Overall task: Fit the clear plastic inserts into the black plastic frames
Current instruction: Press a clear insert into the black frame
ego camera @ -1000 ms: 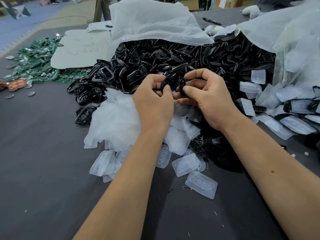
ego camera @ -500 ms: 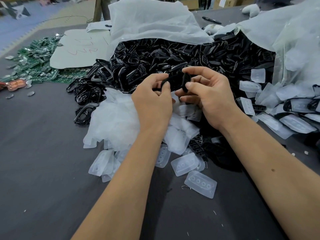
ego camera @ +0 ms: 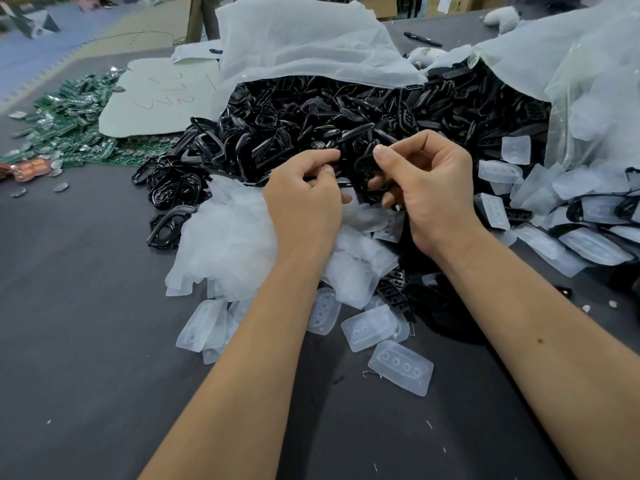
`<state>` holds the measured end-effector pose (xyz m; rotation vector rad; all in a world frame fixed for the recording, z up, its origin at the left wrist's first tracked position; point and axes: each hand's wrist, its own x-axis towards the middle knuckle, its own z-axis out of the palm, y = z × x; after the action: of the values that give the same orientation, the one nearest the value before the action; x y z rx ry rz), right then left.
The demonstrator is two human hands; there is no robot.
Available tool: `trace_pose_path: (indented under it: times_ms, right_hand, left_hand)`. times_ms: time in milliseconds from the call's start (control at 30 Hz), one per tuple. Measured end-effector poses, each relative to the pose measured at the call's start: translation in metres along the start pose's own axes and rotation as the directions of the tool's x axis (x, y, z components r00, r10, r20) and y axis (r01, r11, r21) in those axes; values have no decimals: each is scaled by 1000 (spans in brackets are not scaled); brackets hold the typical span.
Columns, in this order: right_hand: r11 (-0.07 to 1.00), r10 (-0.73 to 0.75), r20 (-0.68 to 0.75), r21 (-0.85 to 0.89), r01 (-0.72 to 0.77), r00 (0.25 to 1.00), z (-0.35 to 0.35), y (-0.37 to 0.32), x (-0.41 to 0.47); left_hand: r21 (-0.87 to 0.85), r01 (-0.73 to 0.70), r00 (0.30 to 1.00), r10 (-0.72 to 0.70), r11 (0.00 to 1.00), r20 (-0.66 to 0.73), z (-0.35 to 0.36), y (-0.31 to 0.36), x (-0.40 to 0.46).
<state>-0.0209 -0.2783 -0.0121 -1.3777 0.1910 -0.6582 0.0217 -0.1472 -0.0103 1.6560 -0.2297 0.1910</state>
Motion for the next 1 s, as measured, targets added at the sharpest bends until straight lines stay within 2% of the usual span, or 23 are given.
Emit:
trace_pose_path:
  times_ms: [167, 500, 800, 1000]
  right_hand:
    - [998, -38, 4, -41, 38, 999, -1, 1, -1]
    - [1000, -24, 66, -12, 25, 998, -2, 0, -1]
    - [1000, -10, 54, 3, 9, 998, -1, -1, -2]
    - [994, -76, -40, -81, 73, 996, -1, 3, 0]
  left_hand:
    - [-82, 59, 998, -56, 995, 31, -1, 2, -1]
    - [-60, 13, 1000, -13, 998, 1, 0, 1, 1]
    - [-29, 4, 1000, -5, 1000, -20, 1, 2, 0]
    - [-61, 32, 999, -33, 998, -12, 0, 3, 0]
